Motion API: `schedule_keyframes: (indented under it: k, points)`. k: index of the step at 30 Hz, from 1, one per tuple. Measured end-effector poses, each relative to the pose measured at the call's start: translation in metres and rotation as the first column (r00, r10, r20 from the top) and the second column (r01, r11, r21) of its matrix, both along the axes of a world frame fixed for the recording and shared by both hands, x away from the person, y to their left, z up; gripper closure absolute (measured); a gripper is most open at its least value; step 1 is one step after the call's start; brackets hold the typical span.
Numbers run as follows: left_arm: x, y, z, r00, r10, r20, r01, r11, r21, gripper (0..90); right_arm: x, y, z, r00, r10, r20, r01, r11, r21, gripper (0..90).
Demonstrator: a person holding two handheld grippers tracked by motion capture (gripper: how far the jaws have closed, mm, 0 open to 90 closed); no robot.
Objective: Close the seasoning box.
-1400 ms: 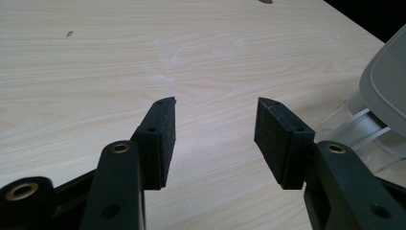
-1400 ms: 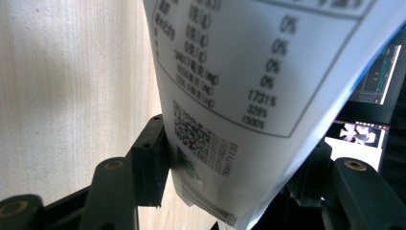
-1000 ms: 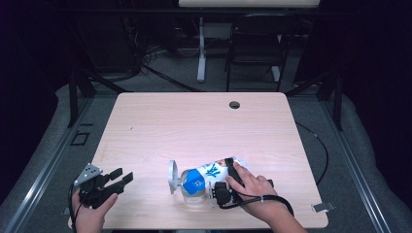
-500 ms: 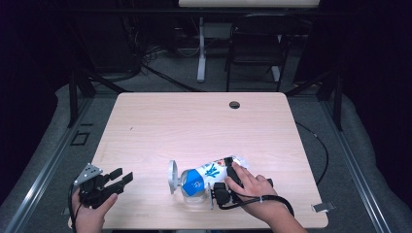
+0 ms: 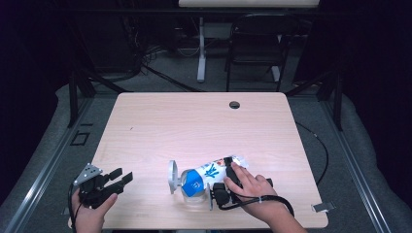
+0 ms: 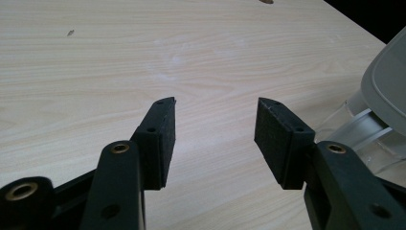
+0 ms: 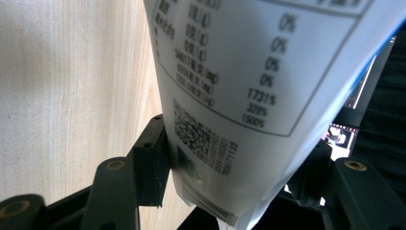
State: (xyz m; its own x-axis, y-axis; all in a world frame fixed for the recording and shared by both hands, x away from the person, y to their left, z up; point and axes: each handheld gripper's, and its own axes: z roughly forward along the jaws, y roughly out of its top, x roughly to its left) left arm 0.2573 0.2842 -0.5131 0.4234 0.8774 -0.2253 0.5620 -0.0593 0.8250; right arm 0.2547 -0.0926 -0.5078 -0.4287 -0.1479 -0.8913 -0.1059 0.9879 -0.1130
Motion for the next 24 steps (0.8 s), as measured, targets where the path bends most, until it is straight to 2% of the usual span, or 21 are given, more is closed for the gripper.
schedule_keyframes:
  k: [4, 17, 24]
  points:
    - [-0.0001, -0.0001, 0.0004, 1.0000, -0.001, -0.001, 0.001, 1.0000, 0.002, 49.9, -0.0011, 0.0009, 0.0014, 0.9999, 0.001, 0.010, 0.000, 1.000, -0.022, 42.8]
    - [0.0000, 0.0001, 0.0004, 1.0000, 0.000, 0.000, 0.000, 1.0000, 0.001, 49.8, -0.0002, 0.0012, 0.0012, 0.9997, 0.019, 0.012, -0.019, 0.999, -0.030, 42.9]
    - [0.0000, -0.0001, 0.0003, 1.0000, 0.001, 0.000, -0.001, 1.0000, 0.001, 49.9, -0.0007, 0.0025, 0.0036, 0.9996, 0.019, 0.019, -0.018, 0.998, -0.061, 43.0]
